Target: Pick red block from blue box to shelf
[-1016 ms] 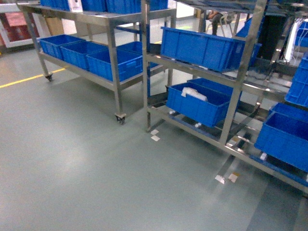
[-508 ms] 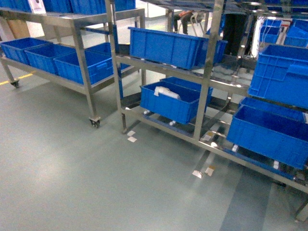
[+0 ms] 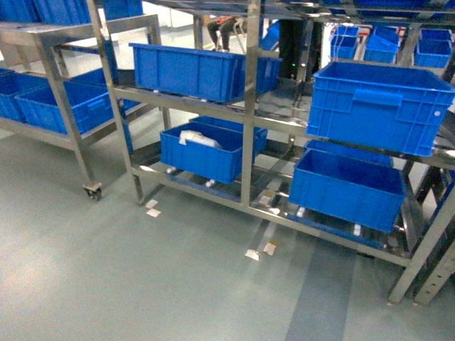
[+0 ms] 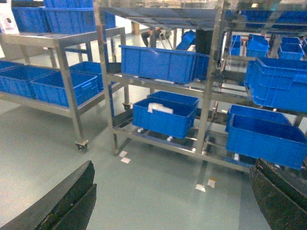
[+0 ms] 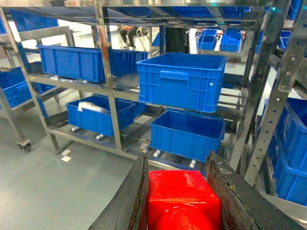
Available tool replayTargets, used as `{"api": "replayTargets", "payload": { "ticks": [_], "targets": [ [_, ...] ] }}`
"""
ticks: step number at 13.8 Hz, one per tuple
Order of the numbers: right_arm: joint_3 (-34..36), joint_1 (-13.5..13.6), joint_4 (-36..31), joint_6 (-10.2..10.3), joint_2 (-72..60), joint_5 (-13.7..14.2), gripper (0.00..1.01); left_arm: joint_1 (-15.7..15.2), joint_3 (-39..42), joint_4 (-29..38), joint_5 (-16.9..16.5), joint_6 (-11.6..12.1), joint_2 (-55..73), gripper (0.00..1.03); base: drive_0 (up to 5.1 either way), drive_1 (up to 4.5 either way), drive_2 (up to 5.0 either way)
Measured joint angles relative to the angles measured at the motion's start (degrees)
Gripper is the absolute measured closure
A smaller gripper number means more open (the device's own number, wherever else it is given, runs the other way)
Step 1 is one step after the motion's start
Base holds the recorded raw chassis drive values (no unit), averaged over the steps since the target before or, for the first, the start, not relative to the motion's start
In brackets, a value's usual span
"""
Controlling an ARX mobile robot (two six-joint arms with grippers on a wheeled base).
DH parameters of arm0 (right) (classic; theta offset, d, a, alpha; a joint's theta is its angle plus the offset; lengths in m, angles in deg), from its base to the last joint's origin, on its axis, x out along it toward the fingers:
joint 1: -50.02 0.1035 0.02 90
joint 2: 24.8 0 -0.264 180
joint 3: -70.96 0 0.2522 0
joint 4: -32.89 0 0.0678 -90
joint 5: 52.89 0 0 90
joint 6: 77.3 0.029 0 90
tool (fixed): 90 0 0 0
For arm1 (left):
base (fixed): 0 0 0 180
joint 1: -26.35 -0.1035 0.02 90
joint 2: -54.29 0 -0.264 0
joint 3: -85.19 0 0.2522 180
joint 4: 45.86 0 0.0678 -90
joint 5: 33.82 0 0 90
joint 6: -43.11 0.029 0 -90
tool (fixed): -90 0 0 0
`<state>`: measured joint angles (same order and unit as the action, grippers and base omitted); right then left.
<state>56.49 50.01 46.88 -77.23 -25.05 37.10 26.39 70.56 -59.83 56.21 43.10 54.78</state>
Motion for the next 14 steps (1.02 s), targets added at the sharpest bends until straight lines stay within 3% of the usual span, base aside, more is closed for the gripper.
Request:
{"api": "replayTargets", "payload": {
  "ticks": [14],
  "targets": [
    [0.0,0.0,0.0,0.0,0.0,0.0,0.72,0.0,0.0,0.0,0.0,0.0,0.0,0.05,-1.4,-1.35,-1.4]
  ]
}}
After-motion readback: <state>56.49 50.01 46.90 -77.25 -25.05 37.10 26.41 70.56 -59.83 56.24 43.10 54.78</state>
